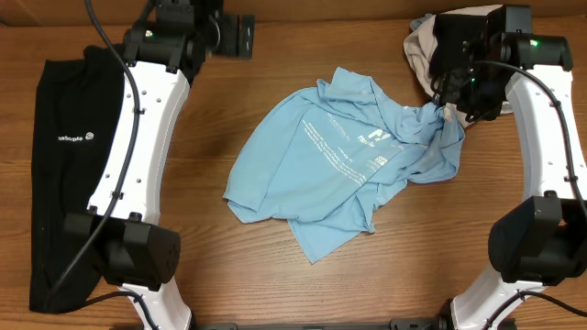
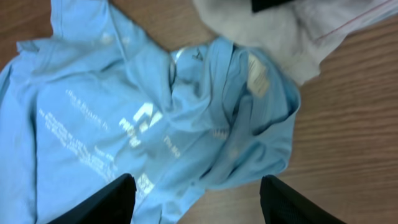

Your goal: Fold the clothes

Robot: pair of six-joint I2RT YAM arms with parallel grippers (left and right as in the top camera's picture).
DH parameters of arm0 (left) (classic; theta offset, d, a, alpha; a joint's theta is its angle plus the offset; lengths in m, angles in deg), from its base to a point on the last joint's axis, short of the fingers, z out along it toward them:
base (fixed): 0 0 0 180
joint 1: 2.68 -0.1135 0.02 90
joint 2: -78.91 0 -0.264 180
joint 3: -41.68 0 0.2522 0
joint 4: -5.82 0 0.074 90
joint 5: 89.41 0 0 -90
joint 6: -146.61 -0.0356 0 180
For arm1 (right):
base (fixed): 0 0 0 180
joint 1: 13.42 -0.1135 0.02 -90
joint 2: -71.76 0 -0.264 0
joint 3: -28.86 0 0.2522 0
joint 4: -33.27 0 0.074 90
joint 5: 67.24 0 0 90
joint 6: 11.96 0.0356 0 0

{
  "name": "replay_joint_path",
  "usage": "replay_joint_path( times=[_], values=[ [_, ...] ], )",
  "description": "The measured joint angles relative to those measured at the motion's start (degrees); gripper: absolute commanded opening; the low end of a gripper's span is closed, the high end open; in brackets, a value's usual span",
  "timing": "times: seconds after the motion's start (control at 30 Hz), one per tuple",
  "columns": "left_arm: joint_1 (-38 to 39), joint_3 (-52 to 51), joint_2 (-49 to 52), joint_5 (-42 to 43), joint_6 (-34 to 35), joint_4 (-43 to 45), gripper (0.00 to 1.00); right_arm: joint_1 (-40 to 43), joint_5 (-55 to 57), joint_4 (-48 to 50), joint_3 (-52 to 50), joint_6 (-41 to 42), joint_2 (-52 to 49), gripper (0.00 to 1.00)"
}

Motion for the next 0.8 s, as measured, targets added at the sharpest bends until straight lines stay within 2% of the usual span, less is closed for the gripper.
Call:
replay_joint_path(
  times=[0.17, 0.3, 0.43, 0.63, 0.67, 0.73, 0.8],
  values=[
    [0.11, -0.72, -0.22, 5.75, 0.39, -19.80, 0.98, -0.02, -2.25, -2.64, 0.00, -0.87, 0.00, 0.73],
    [0.42, -7.21, -0.72, 5.25, 0.57, -25.14, 0.93, -0.02, -3.26, -3.13, 0.00, -1.42, 0.00, 0.74],
    [0.44, -17.70, -0.74, 4.63, 1.79, -22.34, 0.93, -0.02, -3.74, -3.19, 0.00, -1.64, 0.00, 0.75],
    [0.37, -31.74, -0.74, 5.46, 2.99, -11.32, 0.89, -0.02, -3.87, -3.13, 0.00, -1.88, 0.00, 0.77],
    [0.37, -33.66, -0.74, 5.64, 3.15, -9.77, 0.85, -0.02, -3.91, -3.15, 0.00, -1.88, 0.00, 0.78],
    [0.37, -37.13, -0.74, 5.90, 3.26, -6.12, 0.69, -0.02, -3.93, -3.13, 0.00, -1.99, 0.00, 0.78],
    [0.33, -39.06, -0.74, 6.12, 3.23, -3.93, 0.59, -0.02, -3.98, -3.13, 0.00, -2.01, 0.00, 0.78]
  ],
)
